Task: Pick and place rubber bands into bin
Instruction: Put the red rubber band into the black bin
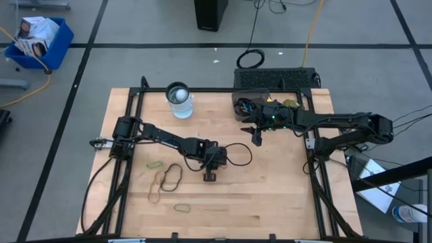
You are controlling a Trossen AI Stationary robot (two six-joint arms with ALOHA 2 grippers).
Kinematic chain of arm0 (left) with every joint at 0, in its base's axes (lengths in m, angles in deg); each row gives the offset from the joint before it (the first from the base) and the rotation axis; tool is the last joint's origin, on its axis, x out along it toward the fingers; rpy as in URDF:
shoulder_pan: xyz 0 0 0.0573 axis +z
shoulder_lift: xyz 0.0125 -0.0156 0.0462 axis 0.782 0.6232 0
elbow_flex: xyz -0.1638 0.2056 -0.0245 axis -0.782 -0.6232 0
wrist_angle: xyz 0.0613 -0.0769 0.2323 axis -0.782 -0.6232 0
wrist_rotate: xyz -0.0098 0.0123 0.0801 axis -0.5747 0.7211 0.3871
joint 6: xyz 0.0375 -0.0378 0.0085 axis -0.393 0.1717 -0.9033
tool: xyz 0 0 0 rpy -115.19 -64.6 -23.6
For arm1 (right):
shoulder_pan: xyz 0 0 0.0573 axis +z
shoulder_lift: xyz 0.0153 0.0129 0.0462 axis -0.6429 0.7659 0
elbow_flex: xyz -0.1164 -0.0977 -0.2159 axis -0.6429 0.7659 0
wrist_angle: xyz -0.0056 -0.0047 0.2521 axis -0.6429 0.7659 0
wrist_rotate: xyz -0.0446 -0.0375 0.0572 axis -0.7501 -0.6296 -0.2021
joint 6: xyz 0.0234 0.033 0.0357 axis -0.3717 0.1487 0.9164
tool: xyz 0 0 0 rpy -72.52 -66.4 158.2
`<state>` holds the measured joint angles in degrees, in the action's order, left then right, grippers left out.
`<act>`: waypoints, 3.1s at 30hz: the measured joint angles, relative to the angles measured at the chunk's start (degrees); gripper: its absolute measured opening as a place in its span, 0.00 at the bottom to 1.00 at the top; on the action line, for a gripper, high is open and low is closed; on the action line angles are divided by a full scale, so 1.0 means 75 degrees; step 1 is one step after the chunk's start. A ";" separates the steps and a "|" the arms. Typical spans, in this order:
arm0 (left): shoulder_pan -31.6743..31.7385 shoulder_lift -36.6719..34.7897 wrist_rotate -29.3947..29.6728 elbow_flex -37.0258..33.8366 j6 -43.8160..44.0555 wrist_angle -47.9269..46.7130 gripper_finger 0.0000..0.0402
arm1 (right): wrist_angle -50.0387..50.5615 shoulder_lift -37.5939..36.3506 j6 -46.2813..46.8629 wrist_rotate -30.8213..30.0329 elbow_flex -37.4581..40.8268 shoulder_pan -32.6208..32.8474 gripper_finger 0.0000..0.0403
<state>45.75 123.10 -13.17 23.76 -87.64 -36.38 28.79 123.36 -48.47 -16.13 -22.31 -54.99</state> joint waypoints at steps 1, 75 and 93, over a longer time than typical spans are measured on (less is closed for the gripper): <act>0.0000 -0.0055 0.0018 -0.0011 0.0000 -0.0002 0.01 | 0.0000 0.0000 0.0000 0.0000 0.0000 -0.0003 0.38; 0.1098 -0.4067 0.0738 -0.0012 -0.0328 0.3309 0.00 | -0.3880 0.0114 0.0944 0.0002 0.0000 0.1335 0.38; 0.1099 -0.4070 0.0741 -0.0010 -0.0408 0.3538 0.03 | -0.4262 0.0356 0.0977 0.0003 0.0003 0.1364 0.02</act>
<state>53.99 92.57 -7.61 23.69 -90.70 -9.85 -3.18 126.03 -41.14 -16.11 -22.29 -44.76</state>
